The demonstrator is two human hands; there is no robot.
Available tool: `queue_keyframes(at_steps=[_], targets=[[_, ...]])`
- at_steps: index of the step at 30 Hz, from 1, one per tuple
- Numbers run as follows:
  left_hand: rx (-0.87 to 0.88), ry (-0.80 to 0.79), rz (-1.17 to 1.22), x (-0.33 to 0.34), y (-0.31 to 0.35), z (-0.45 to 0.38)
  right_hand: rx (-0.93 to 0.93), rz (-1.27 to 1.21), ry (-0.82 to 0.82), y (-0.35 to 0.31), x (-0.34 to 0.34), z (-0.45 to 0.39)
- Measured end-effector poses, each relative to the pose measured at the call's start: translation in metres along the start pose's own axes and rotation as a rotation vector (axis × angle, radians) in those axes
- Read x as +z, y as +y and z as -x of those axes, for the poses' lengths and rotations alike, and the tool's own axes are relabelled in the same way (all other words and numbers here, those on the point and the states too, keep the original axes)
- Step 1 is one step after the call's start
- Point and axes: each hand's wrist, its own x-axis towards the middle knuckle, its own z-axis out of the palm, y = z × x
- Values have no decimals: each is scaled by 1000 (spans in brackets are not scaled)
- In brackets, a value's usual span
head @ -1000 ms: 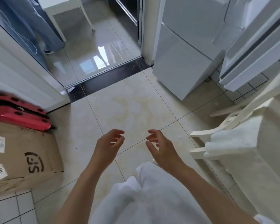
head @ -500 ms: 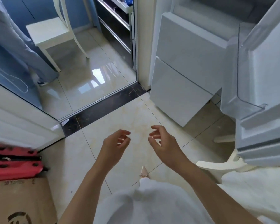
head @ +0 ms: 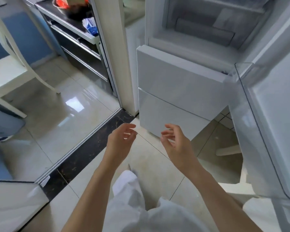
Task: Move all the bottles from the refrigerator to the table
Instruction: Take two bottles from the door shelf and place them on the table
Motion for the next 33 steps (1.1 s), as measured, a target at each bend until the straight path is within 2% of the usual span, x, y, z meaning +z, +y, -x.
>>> queue_keyframes(at_steps=[7,16,26,33], targets=[[155,-167,-45,-23,41,-146,84,-53,256,-48,1,-113],[407,-311,5,-4,122,-282,50,-33,566,-96,-49,-210],[609,-319,120,56,226,-362,-14,-45,822,-121,-121,-297],[639,-245,187,100,317,-407,-81,48,1038,-133,-188,-381]])
